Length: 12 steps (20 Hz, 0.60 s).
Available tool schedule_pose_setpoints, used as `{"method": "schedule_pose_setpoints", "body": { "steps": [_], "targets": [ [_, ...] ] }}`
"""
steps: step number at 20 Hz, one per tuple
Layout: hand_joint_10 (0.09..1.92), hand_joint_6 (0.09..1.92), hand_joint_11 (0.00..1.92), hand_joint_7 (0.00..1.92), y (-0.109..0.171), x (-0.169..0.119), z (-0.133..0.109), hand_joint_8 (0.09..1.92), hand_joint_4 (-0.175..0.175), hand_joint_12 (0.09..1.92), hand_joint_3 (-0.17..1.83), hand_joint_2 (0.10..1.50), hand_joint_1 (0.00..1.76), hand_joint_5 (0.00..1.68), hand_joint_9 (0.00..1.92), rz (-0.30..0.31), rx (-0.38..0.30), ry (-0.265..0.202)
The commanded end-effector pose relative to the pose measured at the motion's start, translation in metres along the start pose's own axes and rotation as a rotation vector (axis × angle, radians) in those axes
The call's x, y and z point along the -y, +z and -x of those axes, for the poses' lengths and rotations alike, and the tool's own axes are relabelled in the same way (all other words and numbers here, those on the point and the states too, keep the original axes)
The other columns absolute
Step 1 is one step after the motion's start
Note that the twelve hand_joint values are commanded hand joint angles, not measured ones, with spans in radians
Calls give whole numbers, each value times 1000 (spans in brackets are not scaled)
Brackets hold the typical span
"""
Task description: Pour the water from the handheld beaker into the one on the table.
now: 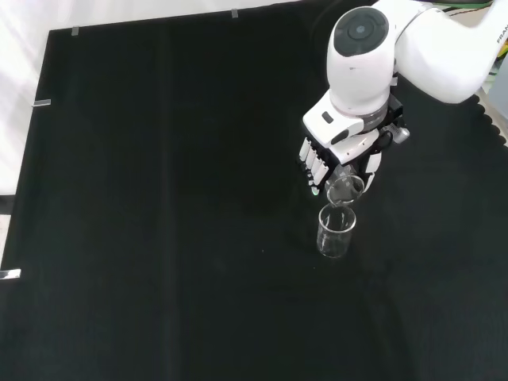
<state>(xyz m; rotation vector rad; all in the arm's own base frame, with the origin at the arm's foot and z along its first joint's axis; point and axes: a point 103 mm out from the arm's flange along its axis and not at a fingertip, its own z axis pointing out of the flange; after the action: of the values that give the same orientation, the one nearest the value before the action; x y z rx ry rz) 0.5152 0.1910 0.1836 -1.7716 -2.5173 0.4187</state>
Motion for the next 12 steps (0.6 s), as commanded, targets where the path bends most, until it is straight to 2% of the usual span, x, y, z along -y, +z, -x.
{"method": "schedule_pose_setpoints", "body": {
  "steps": [1, 4, 7, 12],
  "targets": [
    [430, 442, 1188, 1605, -3, -1, -1, 87, -175, 748, -175, 1015, 1430, 1279, 1368, -4, 23, 1],
    [431, 442, 1189, 1605, -4, -1, -2, 87, -175, 747, -175, 1015, 1430, 1279, 1368, 2, 41, 5],
    [433, 442, 1189, 1605, -12, -6, -18, 87, -175, 746, -175, 1015, 1430, 1279, 1366, -1, 64, 3],
    [431, 440, 1190, 1605, -9, -4, -3, 87, -175, 744, -175, 1015, 1430, 1279, 1367, 6, 76, -3]
  ]
}}
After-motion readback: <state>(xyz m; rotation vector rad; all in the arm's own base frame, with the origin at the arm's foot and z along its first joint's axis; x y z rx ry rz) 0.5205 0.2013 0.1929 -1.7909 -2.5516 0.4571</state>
